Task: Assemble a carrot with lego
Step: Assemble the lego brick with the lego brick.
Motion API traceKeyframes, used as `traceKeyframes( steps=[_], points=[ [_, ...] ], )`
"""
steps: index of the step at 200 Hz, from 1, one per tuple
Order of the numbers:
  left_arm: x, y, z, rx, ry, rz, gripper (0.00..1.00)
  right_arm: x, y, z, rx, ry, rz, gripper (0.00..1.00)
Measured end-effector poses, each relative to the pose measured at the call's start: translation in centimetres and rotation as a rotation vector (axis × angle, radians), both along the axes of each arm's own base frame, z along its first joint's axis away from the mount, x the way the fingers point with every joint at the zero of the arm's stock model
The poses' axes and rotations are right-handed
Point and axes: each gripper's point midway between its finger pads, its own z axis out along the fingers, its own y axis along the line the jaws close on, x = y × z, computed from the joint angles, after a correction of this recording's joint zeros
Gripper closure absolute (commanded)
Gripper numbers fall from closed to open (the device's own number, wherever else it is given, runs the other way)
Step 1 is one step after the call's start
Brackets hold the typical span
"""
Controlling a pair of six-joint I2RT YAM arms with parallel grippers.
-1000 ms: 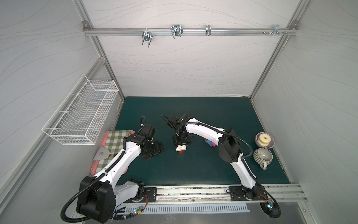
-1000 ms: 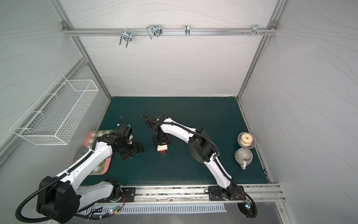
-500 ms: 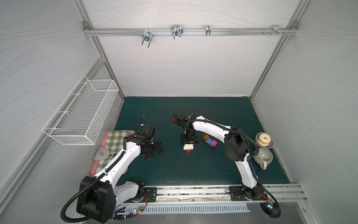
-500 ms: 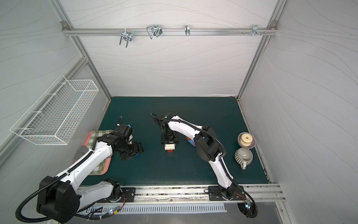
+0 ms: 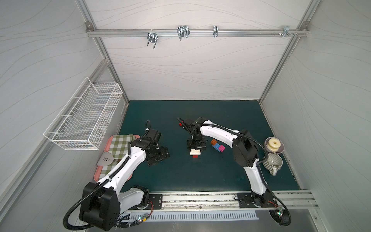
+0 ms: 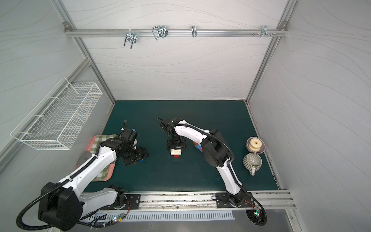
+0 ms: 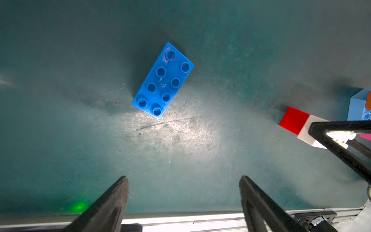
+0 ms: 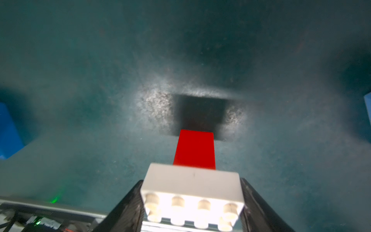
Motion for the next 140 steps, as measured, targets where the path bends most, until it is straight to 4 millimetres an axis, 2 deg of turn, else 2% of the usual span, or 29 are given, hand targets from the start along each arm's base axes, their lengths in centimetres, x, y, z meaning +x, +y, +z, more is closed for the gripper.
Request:
traceKeyframes(
  steps=[86, 111, 140],
  points=[
    [0.0, 0.1, -0.1, 0.008, -0.001, 0.004, 0.09, 0.3, 0.2, 0.0, 0.015, -0.009, -0.020, 0.12],
    [0.3, 0.2, -0.6, 0.015, 0.019, 0.017, 0.06, 0.6, 0.4, 1.5, 0.050, -0.034, -0.030, 0.06],
    [1.0, 0.2, -1.9, 0.026, 0.049, 0.044, 0.05, 1.1, 0.3, 4.3, 0.109, -0.077, -0.041, 0.01]
  ],
)
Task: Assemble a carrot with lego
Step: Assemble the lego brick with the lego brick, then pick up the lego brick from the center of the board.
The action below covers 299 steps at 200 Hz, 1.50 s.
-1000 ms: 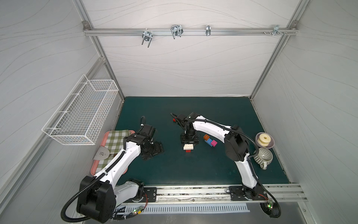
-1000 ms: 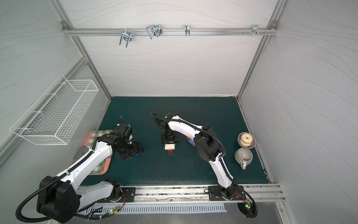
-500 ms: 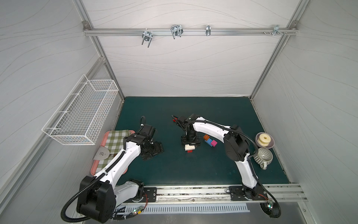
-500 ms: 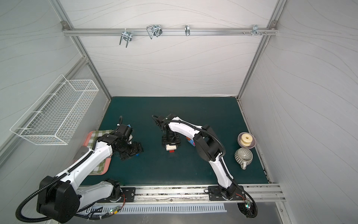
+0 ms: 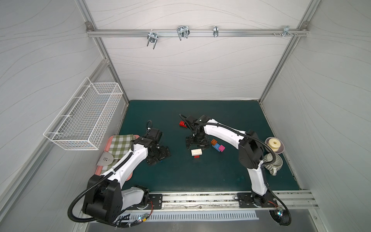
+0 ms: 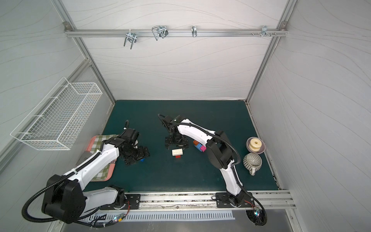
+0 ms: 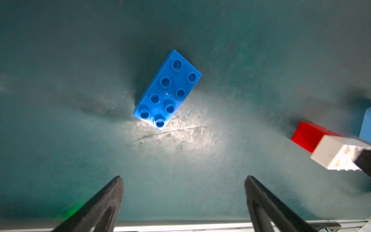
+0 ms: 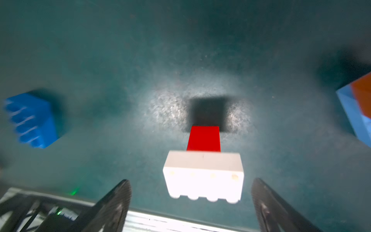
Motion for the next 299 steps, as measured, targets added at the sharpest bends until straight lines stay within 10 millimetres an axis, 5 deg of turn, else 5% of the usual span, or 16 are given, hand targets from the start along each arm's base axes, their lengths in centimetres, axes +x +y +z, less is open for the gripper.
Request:
traceKeyframes(
  steps=[72, 159, 299],
  points=[
    [1.1, 0.9, -2.8, 0.067, 0.098, 0.208, 0.06, 0.3, -2.4, 4.8, 0.084, -0.059, -0.045, 0.01],
    [3.7, 2.0, -3.4, 0.123, 0.069, 0.459, 0.11, 0.9, -5.8, 4.0, 0.055, -0.035, -0.105, 0.01],
    [4.6, 2.7, -4.3, 0.159, 0.069, 0.590, 0.26, 1.8, -6.8, 3.9, 0.072, -0.021, -0.112, 0.01]
  ],
)
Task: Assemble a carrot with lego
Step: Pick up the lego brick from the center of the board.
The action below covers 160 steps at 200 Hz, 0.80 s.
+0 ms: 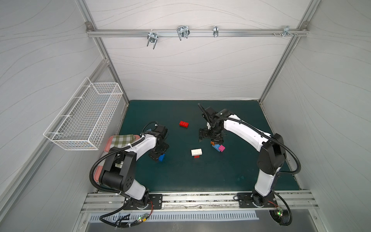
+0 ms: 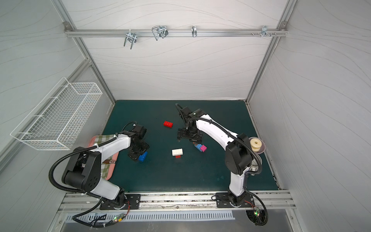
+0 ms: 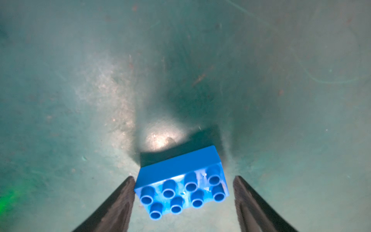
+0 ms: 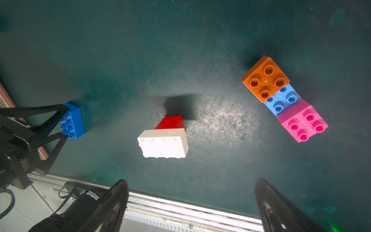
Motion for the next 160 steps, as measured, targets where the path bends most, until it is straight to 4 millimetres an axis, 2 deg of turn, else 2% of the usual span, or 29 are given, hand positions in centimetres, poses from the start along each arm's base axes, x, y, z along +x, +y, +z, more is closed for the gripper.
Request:
traceKeyframes(
  steps=[48, 160],
  points=[
    [-0.11, -0.09, -0.50, -0.003, 0.018, 0.003, 0.28, 0.07, -0.06, -0.01, 0.001, 0.000, 0.001, 0.01],
    [-0.37, -0.76, -0.65, -0.043, 0.034, 0.019, 0.23, -0.01, -0.33, -0.48, 0.000, 0.012, -0.003, 0.01]
  ],
)
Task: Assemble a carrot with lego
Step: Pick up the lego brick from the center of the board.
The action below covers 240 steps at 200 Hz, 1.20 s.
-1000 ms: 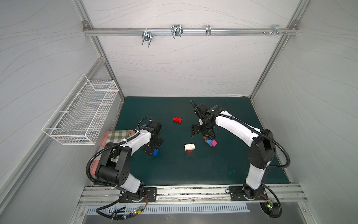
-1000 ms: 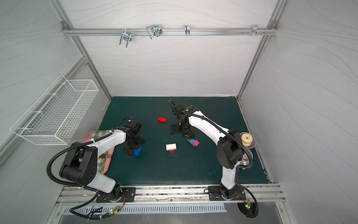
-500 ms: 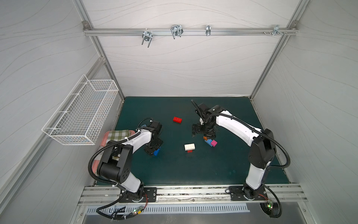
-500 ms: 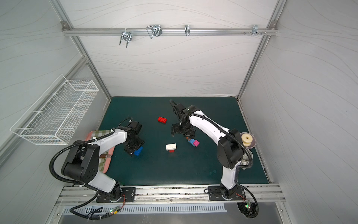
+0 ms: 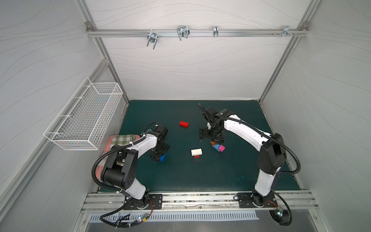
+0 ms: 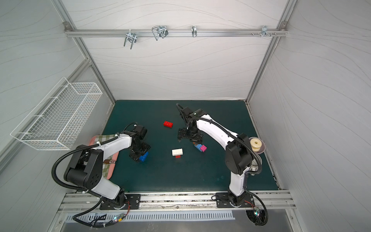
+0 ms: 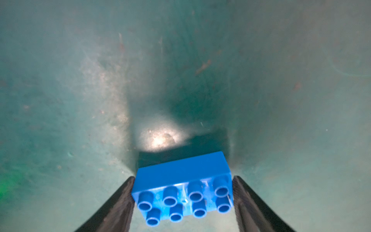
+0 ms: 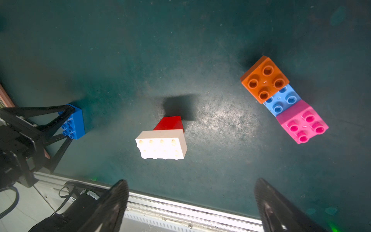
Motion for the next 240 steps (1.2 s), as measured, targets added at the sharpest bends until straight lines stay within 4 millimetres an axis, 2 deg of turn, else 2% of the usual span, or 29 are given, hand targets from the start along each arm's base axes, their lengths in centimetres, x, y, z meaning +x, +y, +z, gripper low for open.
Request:
traceKeyframes(
  steps=[20, 61, 84, 117, 156, 193, 214, 240],
  points=[
    [-0.1, 0.0, 0.0, -0.003, 0.004, 0.002, 0.25, -0.2, -0.1, -0.2, -0.001, 0.009, 0.000, 0.01],
    [0.0, -0.1, 0.1, -0.008, 0.004, 0.006, 0.41, -0.2, -0.3, -0.2, 0.006, 0.003, -0.003, 0.01],
    [-0.1, -0.2, 0.2, -0.007, 0.011, -0.004, 0.46, -0.3, -0.6, 0.1, 0.016, -0.006, -0.008, 0.01],
    [0.4, -1.3, 1.9, 0.009, 0.005, -0.078, 0.54, -0.5, -1.7, -0.4, 0.022, -0.001, -0.028, 0.01],
    [2.5, -6.6, 6.7, 0.012, -0.108, -0.292, 0.58, -0.9, -3.2, -1.1, 0.054, 0.015, -0.050, 0.01],
    [2.8, -12.4, 11.3, 0.004, -0.210, -0.503, 0.60, -1.5, -4.4, -0.8, 0.129, 0.017, -0.078, 0.01],
    [2.5, -14.9, 12.0, 0.000, -0.219, -0.596, 0.62, -1.8, -5.4, -0.7, 0.192, 0.030, -0.107, 0.01],
    [1.8, -16.6, 11.1, 0.012, -0.167, -0.674, 0.63, -2.1, -6.6, -0.8, 0.273, 0.050, -0.137, 0.01]
  ],
)
